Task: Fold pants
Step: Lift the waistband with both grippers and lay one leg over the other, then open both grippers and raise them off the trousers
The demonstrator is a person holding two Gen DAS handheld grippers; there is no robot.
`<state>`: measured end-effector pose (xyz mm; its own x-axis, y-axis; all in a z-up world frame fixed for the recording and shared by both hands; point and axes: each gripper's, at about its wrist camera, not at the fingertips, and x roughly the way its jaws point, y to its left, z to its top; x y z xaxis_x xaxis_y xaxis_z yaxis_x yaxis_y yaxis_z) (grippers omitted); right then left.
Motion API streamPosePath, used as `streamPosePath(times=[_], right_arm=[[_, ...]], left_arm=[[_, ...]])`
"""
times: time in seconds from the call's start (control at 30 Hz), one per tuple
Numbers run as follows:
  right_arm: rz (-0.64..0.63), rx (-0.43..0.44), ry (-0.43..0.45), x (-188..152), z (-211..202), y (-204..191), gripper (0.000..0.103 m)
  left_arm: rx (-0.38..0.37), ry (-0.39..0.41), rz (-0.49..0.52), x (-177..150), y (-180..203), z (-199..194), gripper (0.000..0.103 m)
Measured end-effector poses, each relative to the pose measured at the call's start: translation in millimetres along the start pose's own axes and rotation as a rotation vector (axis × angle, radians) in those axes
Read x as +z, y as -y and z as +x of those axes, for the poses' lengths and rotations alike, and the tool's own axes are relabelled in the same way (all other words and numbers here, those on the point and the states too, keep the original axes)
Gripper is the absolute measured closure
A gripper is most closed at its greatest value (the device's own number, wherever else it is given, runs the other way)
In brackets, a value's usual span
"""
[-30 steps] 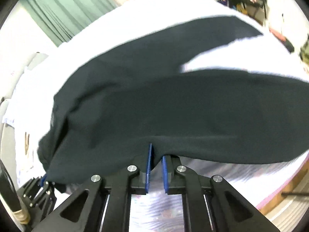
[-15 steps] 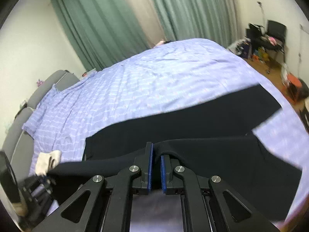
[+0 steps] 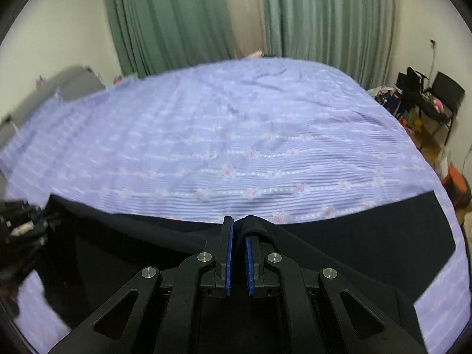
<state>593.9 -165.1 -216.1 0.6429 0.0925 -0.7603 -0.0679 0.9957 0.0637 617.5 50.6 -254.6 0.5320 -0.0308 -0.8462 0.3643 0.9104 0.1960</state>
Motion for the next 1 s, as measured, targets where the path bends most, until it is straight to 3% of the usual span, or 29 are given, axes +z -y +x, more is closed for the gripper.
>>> streamPosePath(times=[0.1,0.23,0.3,0.33,0.37,0.5,0.77,0.9,1.0], right_arm=[[-0.022,-0.022,-0.073,-1,36,-4,0.096],[-0.037,-0.044,-0.139,-7,59,-4,0.094],[-0.035,-0.041,-0.166,-9,60,-4,0.078],[-0.031,-0.036,-0.168,-8,57,-4,0.058],[-0.016,-0.010,-0.156,-10,48,-4,0.047],[-0.011,-0.008,-0.092,-15,8,-10,0.036],[0.017,0.013,-0.010,-44,-119,-10,0.034],[0.025,0.005,-0.009,-61,-186,-11,0.034],[0.056,-0.031,0.009,-75,-232,-8,0.027]], left_arm=[[-0.047,-0.086,-0.058,2,-14,40,0.091],[-0.028,-0.121,-0.090,2,-16,60,0.074],[-0.011,-0.105,-0.125,0,-19,52,0.063],[-0.011,-0.063,-0.136,-3,-16,41,0.049],[-0.010,-0.038,-0.142,-6,-17,32,0.037],[-0.027,0.051,-0.134,-19,-10,-20,0.036],[-0.166,0.099,-0.106,-50,29,-135,0.034],[-0.193,0.125,-0.083,-62,55,-190,0.028],[-0.226,0.153,-0.061,-72,73,-226,0.020]])
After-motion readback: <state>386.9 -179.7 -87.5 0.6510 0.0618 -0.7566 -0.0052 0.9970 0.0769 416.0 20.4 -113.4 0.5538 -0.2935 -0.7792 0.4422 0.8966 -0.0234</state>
